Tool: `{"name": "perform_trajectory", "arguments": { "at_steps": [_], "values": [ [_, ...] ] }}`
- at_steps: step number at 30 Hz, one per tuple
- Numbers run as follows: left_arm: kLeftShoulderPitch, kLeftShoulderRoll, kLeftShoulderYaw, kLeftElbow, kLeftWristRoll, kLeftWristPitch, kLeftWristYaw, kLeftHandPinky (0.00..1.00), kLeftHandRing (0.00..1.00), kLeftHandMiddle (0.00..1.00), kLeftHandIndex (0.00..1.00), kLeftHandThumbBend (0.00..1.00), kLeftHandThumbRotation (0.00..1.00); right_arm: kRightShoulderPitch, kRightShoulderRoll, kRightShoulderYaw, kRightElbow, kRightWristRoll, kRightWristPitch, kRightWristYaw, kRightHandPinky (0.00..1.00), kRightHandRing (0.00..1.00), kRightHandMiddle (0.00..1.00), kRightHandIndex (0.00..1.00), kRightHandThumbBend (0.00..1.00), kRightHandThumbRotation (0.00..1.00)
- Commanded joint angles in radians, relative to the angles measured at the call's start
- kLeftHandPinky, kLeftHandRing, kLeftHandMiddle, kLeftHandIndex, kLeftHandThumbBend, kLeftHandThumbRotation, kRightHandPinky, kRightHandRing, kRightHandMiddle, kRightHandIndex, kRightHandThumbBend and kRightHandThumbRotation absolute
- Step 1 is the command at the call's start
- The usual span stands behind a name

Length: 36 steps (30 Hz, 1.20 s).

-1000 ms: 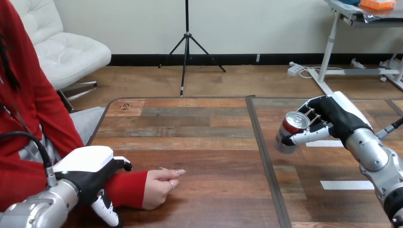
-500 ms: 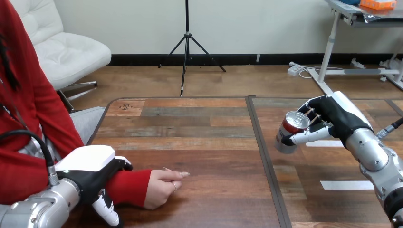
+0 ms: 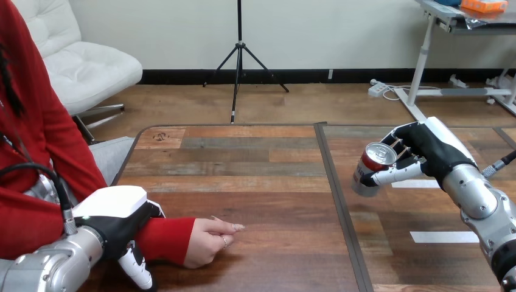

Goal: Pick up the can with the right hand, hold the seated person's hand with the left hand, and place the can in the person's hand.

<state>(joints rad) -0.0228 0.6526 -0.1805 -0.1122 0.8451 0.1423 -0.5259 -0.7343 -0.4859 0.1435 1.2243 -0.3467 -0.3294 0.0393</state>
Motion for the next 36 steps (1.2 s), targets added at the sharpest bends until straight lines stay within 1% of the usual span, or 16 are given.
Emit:
{"name": "perform_trajectory", "arguments": {
  "at_steps": [1,2,6,15,19,20,23,29,36],
  "values": [
    [-0.05,0.033,-0.016,0.014,0.025,0.003,-0.007,0.52,0.58,0.62,0.65,0.89,0.0,-0.042,-0.026,-0.02,-0.063,0.018,-0.015,-0.015,0.38,0.42,0.46,0.47,0.79,0.0],
    [-0.051,0.033,-0.016,0.014,0.026,0.003,-0.007,0.49,0.55,0.58,0.62,0.88,0.0,-0.042,-0.025,-0.021,-0.063,0.018,-0.014,-0.015,0.39,0.42,0.46,0.47,0.79,0.0],
    [-0.052,0.03,-0.015,0.018,0.024,0.004,-0.008,0.44,0.5,0.55,0.58,0.87,0.0,-0.042,-0.025,-0.021,-0.064,0.019,-0.014,-0.016,0.39,0.42,0.46,0.47,0.79,0.0],
    [-0.056,0.009,-0.007,0.021,0.006,0.036,-0.015,0.36,0.43,0.51,0.56,0.85,0.0,-0.04,-0.026,-0.021,-0.063,0.019,-0.019,-0.016,0.39,0.43,0.46,0.47,0.79,0.0],
    [-0.053,0.0,-0.001,0.024,-0.01,0.034,0.005,0.33,0.39,0.48,0.55,0.85,0.0,-0.041,-0.025,-0.022,-0.063,0.019,-0.013,-0.017,0.38,0.42,0.46,0.47,0.8,0.0],
    [-0.052,-0.001,0.001,0.024,-0.015,0.033,0.009,0.31,0.37,0.47,0.53,0.85,0.0,-0.041,-0.024,-0.022,-0.062,0.019,-0.013,-0.017,0.38,0.42,0.46,0.47,0.8,0.0],
    [-0.05,-0.006,0.006,0.027,-0.032,0.028,0.022,0.28,0.34,0.44,0.52,0.85,0.0,-0.041,-0.024,-0.022,-0.061,0.02,-0.013,-0.018,0.38,0.42,0.46,0.47,0.8,0.0],
    [-0.048,-0.005,0.007,0.033,-0.057,0.018,0.041,0.24,0.3,0.4,0.47,0.83,0.0,-0.042,-0.023,-0.023,-0.059,0.021,-0.016,-0.018,0.38,0.43,0.47,0.47,0.8,0.0],
    [-0.05,-0.003,0.004,0.042,-0.08,0.017,0.051,0.25,0.29,0.39,0.44,0.81,0.0,-0.042,-0.024,-0.024,-0.054,0.021,-0.023,-0.02,0.39,0.43,0.47,0.47,0.8,0.0]
  ]
}}
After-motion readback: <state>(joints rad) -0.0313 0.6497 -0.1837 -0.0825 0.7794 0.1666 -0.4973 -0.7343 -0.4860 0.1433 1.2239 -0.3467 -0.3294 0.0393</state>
